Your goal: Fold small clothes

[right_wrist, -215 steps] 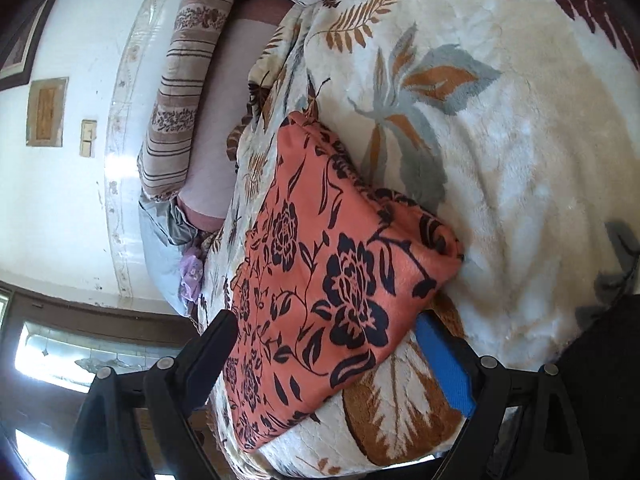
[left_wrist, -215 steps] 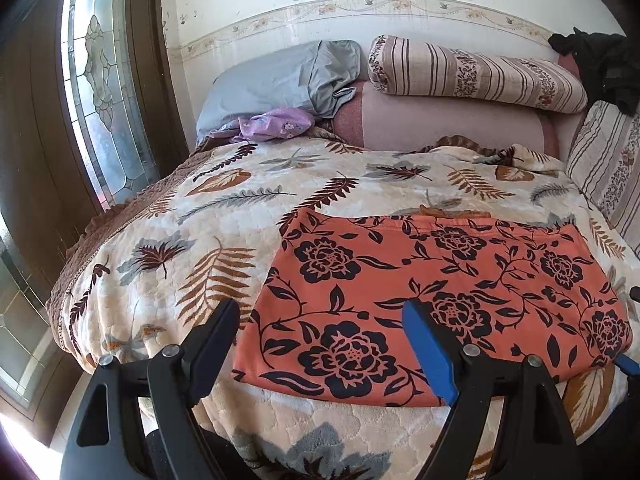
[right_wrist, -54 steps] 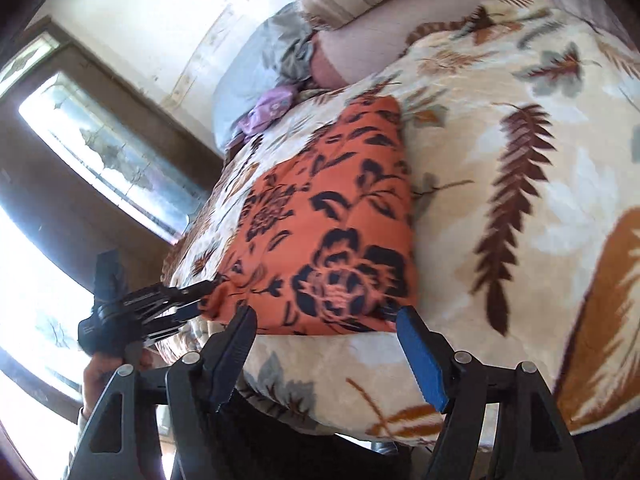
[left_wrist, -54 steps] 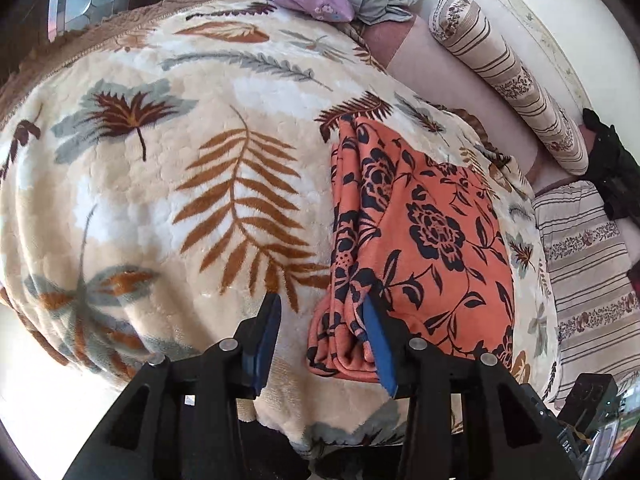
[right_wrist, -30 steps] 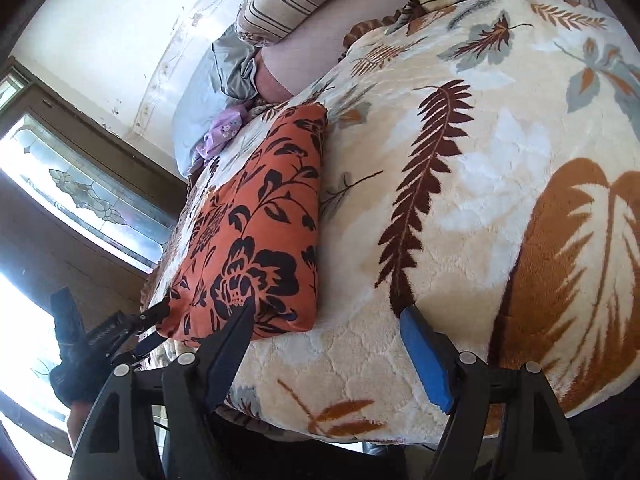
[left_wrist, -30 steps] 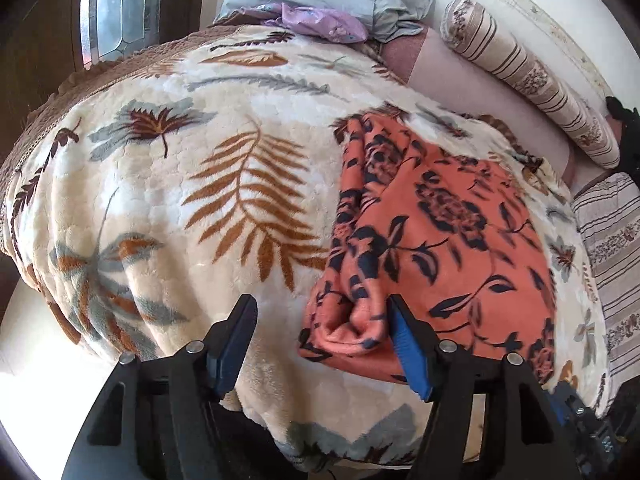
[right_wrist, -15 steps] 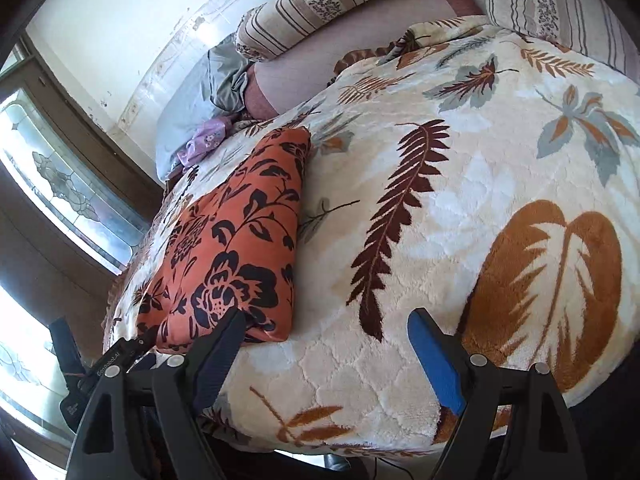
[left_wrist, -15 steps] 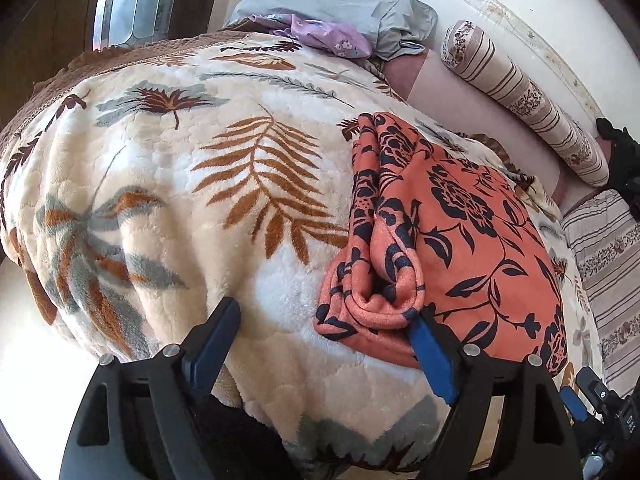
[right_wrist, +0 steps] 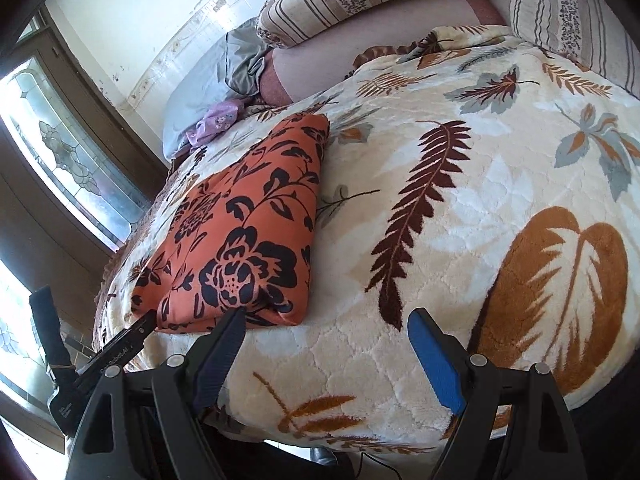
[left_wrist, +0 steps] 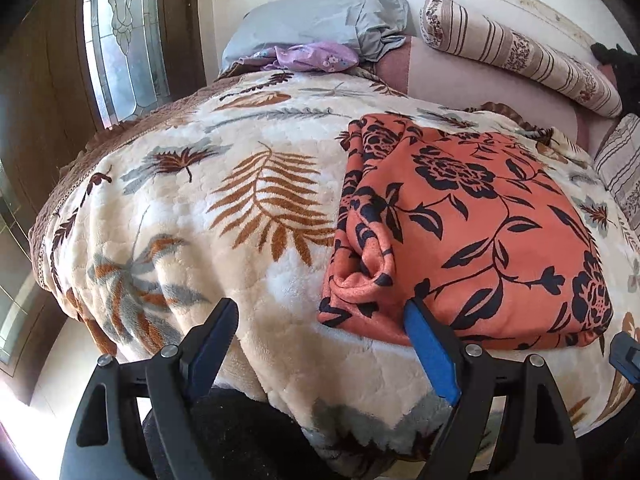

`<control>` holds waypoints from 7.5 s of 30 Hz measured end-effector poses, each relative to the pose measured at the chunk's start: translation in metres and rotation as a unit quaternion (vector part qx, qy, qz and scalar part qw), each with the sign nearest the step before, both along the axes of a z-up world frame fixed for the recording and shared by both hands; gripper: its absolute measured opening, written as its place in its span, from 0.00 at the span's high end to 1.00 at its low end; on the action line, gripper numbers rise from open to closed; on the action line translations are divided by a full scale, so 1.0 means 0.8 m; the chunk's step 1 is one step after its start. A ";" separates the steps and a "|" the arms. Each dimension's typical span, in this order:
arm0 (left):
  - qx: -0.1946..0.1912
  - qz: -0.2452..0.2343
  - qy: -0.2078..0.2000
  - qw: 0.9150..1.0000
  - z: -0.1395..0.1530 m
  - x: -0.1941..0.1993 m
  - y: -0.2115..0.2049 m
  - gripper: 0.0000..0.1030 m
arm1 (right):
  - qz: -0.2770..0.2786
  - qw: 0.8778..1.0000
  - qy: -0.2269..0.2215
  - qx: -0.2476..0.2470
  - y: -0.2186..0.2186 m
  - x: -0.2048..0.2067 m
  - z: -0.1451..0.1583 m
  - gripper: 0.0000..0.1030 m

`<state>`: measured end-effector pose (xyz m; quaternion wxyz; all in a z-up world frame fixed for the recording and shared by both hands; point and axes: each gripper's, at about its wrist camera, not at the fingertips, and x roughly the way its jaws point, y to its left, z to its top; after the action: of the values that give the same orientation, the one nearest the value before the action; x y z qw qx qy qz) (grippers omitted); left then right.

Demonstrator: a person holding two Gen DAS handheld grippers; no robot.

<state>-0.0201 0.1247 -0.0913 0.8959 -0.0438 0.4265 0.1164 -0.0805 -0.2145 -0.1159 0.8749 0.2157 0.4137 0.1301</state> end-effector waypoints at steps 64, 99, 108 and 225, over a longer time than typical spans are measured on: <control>-0.053 0.034 0.009 0.998 -0.015 0.004 0.022 0.04 | -0.017 0.996 0.012 -0.092 0.013 0.000 -0.009 0.16; -0.051 0.038 0.010 0.998 -0.019 0.002 0.025 0.00 | 0.004 0.995 0.000 -0.103 0.027 -0.002 -0.017 0.03; -0.052 0.040 0.011 0.998 -0.019 0.002 0.025 0.00 | -0.001 0.996 0.003 -0.086 0.021 -0.003 -0.016 0.03; 0.035 -0.103 -0.104 0.989 0.164 0.057 -0.147 0.09 | 0.017 0.972 -0.061 -0.226 -0.011 0.066 0.145 0.16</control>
<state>0.0258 0.0070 0.0401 0.9436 0.0198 0.3287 0.0332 -0.0280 -0.2231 0.0000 0.9221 -0.0029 0.3822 0.0608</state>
